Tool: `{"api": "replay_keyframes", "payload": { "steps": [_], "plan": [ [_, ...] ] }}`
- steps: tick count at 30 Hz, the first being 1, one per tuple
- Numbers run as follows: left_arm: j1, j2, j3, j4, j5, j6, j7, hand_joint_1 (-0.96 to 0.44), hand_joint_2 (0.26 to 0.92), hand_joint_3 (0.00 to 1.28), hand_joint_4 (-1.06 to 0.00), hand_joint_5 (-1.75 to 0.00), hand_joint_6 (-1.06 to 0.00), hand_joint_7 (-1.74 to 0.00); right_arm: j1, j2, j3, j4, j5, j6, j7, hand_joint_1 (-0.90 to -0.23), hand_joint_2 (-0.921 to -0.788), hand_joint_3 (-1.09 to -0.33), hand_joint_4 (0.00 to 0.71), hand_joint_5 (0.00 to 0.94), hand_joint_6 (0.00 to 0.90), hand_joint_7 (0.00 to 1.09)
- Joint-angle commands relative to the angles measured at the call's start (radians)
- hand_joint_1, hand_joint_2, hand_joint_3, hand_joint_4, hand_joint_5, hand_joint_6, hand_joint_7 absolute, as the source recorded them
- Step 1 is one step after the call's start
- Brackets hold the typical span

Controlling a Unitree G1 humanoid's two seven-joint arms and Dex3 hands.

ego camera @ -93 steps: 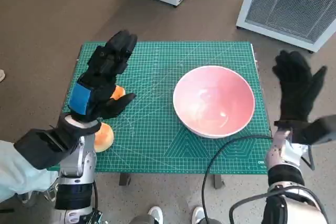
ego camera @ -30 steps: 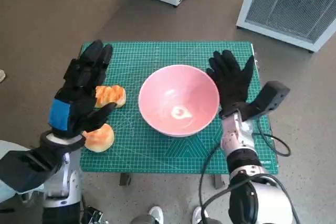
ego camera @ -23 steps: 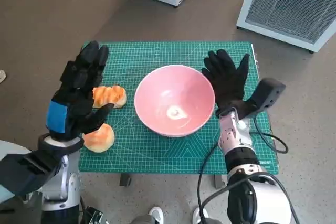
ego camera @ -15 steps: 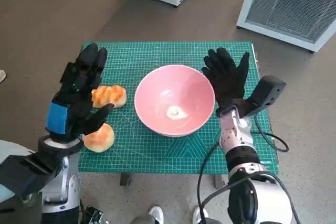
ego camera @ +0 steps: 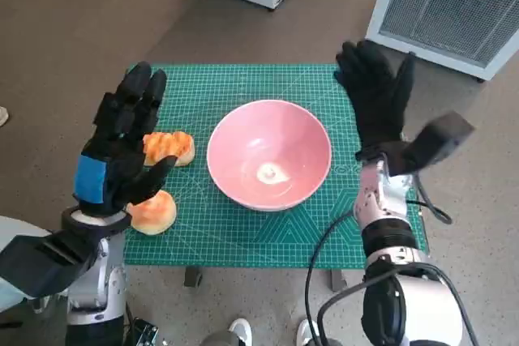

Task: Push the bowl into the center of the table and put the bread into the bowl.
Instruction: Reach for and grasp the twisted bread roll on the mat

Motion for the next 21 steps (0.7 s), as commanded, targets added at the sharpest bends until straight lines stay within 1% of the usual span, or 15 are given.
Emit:
{"api": "replay_keyframes", "payload": {
  "steps": [1, 2, 4, 6, 10, 12, 15, 21],
  "plan": [
    [-0.035, -0.011, -0.01, 0.032, -0.013, -0.023, -0.018, -0.64, 0.921, 0.24, -0.18, 0.0, -0.12, -0.33, 0.047, -0.001, 0.035, -0.068, 0.005, -0.094, 0.098, -0.643, -0.921, -0.819, 0.217, 0.011, 0.019, 0.61],
    [-0.041, -0.012, -0.012, 0.039, -0.016, -0.027, -0.023, -0.64, 0.921, 0.24, -0.18, 0.0, -0.12, -0.33, 0.056, -0.001, 0.042, -0.092, 0.012, -0.112, 0.124, -0.644, -0.921, -0.817, 0.218, 0.011, 0.016, 0.62],
    [-0.052, -0.014, -0.015, 0.05, -0.02, -0.034, -0.032, -0.63, 0.921, 0.24, -0.18, 0.0, -0.12, -0.34, 0.074, 0.001, 0.055, -0.134, 0.027, -0.138, 0.167, -0.668, -0.921, -0.806, 0.221, 0.011, 0.006, 0.63],
    [-0.065, -0.015, -0.017, 0.066, -0.027, -0.041, -0.045, -0.63, 0.921, 0.23, -0.18, 0.0, -0.12, -0.34, 0.09, 0.002, 0.068, -0.173, 0.041, -0.156, 0.206, -0.68, -0.921, -0.797, 0.223, 0.011, 0.002, 0.64],
    [-0.094, -0.018, -0.022, 0.094, -0.037, -0.054, -0.07, -0.61, 0.921, 0.23, -0.18, 0.0, -0.11, -0.33, 0.126, 0.003, 0.095, -0.247, 0.074, -0.169, 0.272, -0.7, -0.921, -0.78, 0.226, 0.011, 0.0, 0.63],
    [-0.109, -0.02, -0.026, 0.107, -0.035, -0.063, -0.078, -0.61, 0.921, 0.22, -0.19, 0.0, -0.11, -0.33, 0.144, 0.004, 0.11, -0.283, 0.085, -0.166, 0.294, -0.7, -0.921, -0.777, 0.224, 0.01, -0.001, 0.61],
    [-0.13, -0.023, -0.033, 0.127, -0.03, -0.078, -0.087, -0.58, 0.921, 0.22, -0.19, -0.01, -0.11, -0.33, 0.169, 0.005, 0.134, -0.333, 0.096, -0.149, 0.312, -0.697, -0.921, -0.772, 0.22, 0.007, -0.001, 0.59],
    [-0.175, -0.025, -0.053, 0.161, -0.002, -0.107, -0.097, -0.59, 0.921, 0.22, -0.2, -0.01, -0.12, -0.32, 0.228, 0.001, 0.177, -0.436, 0.096, -0.111, 0.309, -0.693, -0.921, -0.76, 0.211, 0.002, -0.001, 0.58]
  ]
}}
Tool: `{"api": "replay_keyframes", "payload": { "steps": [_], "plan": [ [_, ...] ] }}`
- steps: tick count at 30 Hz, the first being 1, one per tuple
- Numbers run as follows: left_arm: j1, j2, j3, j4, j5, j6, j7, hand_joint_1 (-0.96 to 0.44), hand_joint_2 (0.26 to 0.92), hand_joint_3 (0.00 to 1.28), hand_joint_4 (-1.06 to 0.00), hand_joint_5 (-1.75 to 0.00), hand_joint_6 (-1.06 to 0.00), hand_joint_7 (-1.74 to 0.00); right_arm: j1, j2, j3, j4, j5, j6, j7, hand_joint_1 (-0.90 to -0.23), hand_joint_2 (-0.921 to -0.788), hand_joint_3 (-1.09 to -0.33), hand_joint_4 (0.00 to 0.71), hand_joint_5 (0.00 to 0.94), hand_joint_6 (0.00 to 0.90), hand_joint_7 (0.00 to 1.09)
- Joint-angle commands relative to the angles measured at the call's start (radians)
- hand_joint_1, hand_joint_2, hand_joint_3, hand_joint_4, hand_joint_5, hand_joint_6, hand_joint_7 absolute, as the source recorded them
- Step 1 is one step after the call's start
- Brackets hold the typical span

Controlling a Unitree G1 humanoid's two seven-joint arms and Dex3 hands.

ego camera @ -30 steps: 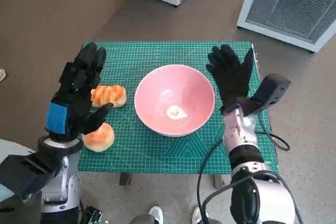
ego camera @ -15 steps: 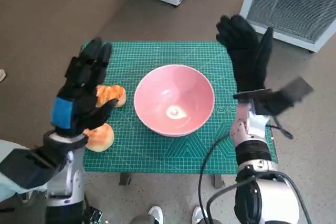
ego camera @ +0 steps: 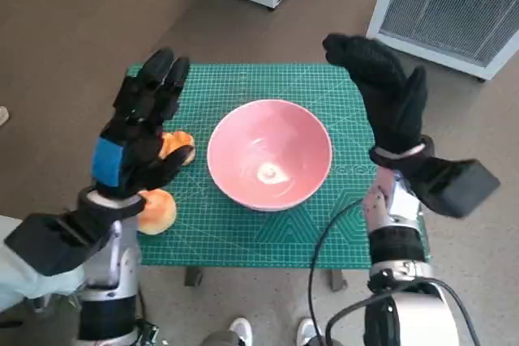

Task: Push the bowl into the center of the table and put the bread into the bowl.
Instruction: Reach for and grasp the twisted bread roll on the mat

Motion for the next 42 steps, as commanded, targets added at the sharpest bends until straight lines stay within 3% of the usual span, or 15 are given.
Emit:
{"api": "replay_keyframes", "payload": {
  "steps": [1, 12, 22, 34, 35, 36, 38, 39, 42],
  "plan": [
    [-0.045, -0.002, -0.022, 0.026, 0.032, -0.037, -0.012, -0.6, 0.921, 0.23, -0.2, -0.01, -0.12, -0.32, 0.066, -0.003, 0.035, -0.071, 0.007, 0.039, 0.004, -0.691, -0.921, -0.759, 0.209, 0.001, -0.001, 0.58],
    [-0.093, 0.016, -0.047, 0.051, 0.048, -0.068, -0.052, -0.63, 0.921, 0.24, -0.21, -0.01, -0.12, -0.33, 0.092, -0.01, 0.056, -0.131, 0.001, 0.081, -0.031, -0.688, -0.921, -0.755, 0.2, 0.0, -0.001, 0.59],
    [-0.102, 0.052, -0.037, 0.039, 0.038, -0.064, -0.085, -0.63, 0.921, 0.26, -0.22, -0.01, -0.05, -0.47, 0.093, -0.012, 0.067, -0.134, -0.003, 0.083, -0.056, -0.694, -0.921, -0.756, 0.199, 0.0, -0.001, 0.59],
    [-0.11, 0.088, -0.029, 0.048, 0.047, -0.065, -0.091, -0.62, 0.921, 0.26, -0.22, 0.0, -0.04, -0.5, 0.089, -0.014, 0.077, -0.127, -0.001, 0.081, -0.071, -0.694, -0.921, -0.759, 0.197, 0.0, -0.001, 0.59],
    [-0.096, 0.181, -0.032, 0.0, 0.202, 0.029, -0.061, -0.61, 0.921, 0.26, -0.21, 0.0, -0.04, -0.5, 0.084, -0.014, 0.075, -0.115, -0.001, 0.077, -0.071, -0.694, -0.921, -0.759, 0.197, 0.0, -0.001, 0.59],
    [-0.082, 0.284, -0.048, -0.076, 0.378, 0.19, -0.055, -0.52, 0.837, 0.2, -0.13, 0.0, -0.02, -0.38, 0.081, -0.013, 0.073, -0.105, 0.0, 0.074, -0.072, -0.693, -0.921, -0.759, 0.197, 0.0, -0.001, 0.59],
    [-0.076, 0.406, -0.085, -0.177, 0.609, 0.445, -0.075, -0.38, 0.766, 0.12, -0.07, 0.0, -0.03, -0.25, 0.079, -0.012, 0.07, -0.094, 0.001, 0.07, -0.072, -0.693, -0.921, -0.759, 0.197, 0.0, -0.001, 0.59],
    [-0.084, 0.426, -0.1, -0.198, 0.655, 0.523, -0.096, -0.27, 0.736, 0.09, -0.04, 0.0, -0.04, -0.2, 0.079, -0.012, 0.07, -0.092, 0.001, 0.069, -0.072, -0.693, -0.921, -0.759, 0.197, 0.0, -0.001, 0.59],
    [-0.116, 0.449, -0.145, -0.226, 0.759, 0.706, -0.145, -0.12, 0.71, 0.06, -0.02, 0.0, -0.06, -0.15, 0.079, -0.01, 0.068, -0.088, 0.003, 0.068, -0.071, -0.692, -0.921, -0.759, 0.197, 0.0, -0.001, 0.59]
  ]
}}
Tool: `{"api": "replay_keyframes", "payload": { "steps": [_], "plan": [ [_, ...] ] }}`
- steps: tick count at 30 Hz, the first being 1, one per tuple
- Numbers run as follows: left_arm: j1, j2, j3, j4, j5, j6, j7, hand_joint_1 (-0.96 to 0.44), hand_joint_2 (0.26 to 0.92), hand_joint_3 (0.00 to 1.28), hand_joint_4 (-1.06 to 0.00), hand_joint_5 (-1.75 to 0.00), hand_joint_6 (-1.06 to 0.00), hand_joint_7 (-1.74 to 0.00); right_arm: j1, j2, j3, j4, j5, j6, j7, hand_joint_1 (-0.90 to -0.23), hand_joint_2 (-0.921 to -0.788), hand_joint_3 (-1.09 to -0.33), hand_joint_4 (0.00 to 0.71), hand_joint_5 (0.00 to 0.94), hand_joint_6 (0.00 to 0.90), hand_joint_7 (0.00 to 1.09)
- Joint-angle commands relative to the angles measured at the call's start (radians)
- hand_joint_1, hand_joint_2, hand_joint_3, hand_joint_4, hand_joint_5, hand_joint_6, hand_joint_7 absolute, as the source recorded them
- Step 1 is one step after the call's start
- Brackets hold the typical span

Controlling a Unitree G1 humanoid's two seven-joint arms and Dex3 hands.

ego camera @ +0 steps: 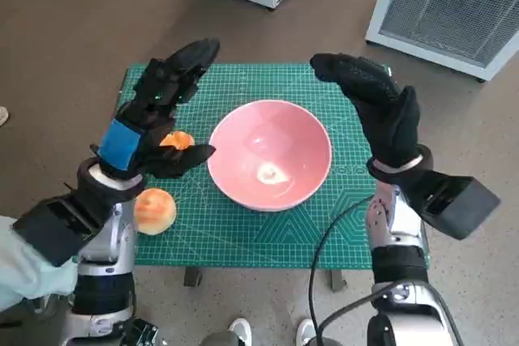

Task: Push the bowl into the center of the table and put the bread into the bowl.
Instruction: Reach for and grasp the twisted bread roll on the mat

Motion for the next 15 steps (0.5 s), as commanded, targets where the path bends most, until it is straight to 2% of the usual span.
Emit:
{"api": "replay_keyframes", "payload": {
  "steps": [1, 8, 15],
  "plan": [
    [-0.034, 0.252, -0.11, -0.195, 0.488, 0.595, -0.076, -0.08, 0.706, 0.05, -0.01, 0.0, -0.09, -0.12, 0.014, -0.003, -0.004, 0.044, 0.005, 0.001, -0.007, -0.692, -0.921, -0.76, 0.197, 0.0, -0.001, 0.59],
    [-0.063, 0.264, -0.153, -0.151, 0.561, 0.693, -0.108, -0.01, 0.703, 0.03, 0.0, 0.0, -0.13, -0.07, 0.013, 0.0, -0.008, 0.051, 0.013, 0.004, -0.006, -0.691, -0.921, -0.761, 0.197, 0.0, -0.001, 0.59],
    [-0.119, 0.286, -0.234, -0.055, 0.644, 0.752, -0.154, -0.01, 0.708, 0.03, 0.0, 0.0, -0.14, -0.05, 0.011, 0.005, -0.009, 0.056, 0.015, -0.001, -0.007, -0.689, -0.921, -0.76, 0.197, 0.0, -0.001, 0.59]
  ]
}}
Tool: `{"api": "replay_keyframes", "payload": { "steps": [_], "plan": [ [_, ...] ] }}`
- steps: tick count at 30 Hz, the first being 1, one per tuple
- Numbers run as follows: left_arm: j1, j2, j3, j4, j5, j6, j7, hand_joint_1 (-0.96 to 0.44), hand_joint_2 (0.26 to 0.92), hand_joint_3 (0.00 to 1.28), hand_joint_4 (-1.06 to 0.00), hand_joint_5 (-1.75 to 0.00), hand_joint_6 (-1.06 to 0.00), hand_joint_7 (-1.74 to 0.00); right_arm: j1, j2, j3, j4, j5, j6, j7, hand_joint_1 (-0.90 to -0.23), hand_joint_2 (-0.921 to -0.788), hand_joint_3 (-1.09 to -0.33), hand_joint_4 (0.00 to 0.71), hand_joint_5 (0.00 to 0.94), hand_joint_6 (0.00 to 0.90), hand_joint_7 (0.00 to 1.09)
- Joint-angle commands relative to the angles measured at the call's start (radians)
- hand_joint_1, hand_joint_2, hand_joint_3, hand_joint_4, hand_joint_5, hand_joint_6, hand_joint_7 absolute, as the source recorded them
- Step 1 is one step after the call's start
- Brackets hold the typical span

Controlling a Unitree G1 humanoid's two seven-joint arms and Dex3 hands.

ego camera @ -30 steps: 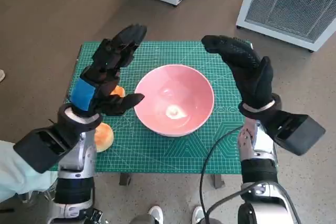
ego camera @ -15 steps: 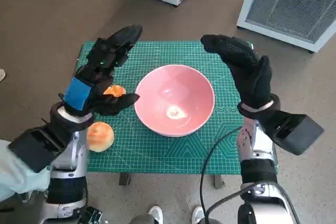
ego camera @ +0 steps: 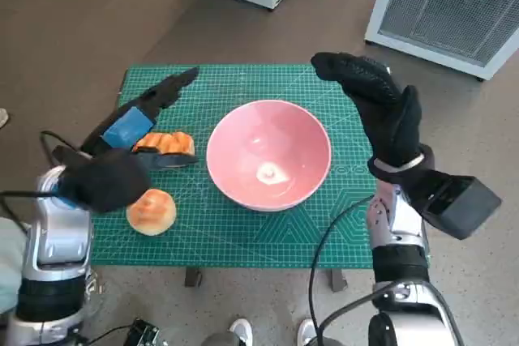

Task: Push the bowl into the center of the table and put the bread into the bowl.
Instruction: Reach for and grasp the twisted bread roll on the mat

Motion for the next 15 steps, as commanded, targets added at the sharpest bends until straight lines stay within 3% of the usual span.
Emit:
{"api": "replay_keyframes", "payload": {
  "steps": [1, 6, 15],
  "plan": [
    [-0.092, 0.053, -0.088, 0.045, 0.107, 0.116, -0.051, -0.01, 0.709, 0.03, 0.0, 0.0, -0.14, -0.05, 0.012, 0.006, -0.005, 0.036, 0.012, 0.002, -0.006, -0.689, -0.921, -0.76, 0.197, 0.0, -0.001, 0.59],
    [-0.138, 0.047, -0.146, 0.142, 0.14, 0.145, -0.058, -0.01, 0.712, 0.03, 0.0, 0.0, -0.14, -0.05, 0.006, 0.007, -0.008, 0.052, 0.016, -0.004, -0.002, -0.69, -0.921, -0.76, 0.197, 0.0, -0.001, 0.59],
    [-0.198, 0.028, -0.22, 0.332, 0.151, 0.1, -0.018, -0.04, 0.716, 0.02, 0.0, 0.0, -0.15, -0.03, 0.004, 0.009, -0.011, 0.065, 0.028, -0.004, 0.006, -0.696, -0.921, -0.758, 0.197, 0.0, -0.001, 0.6]
  ]
}}
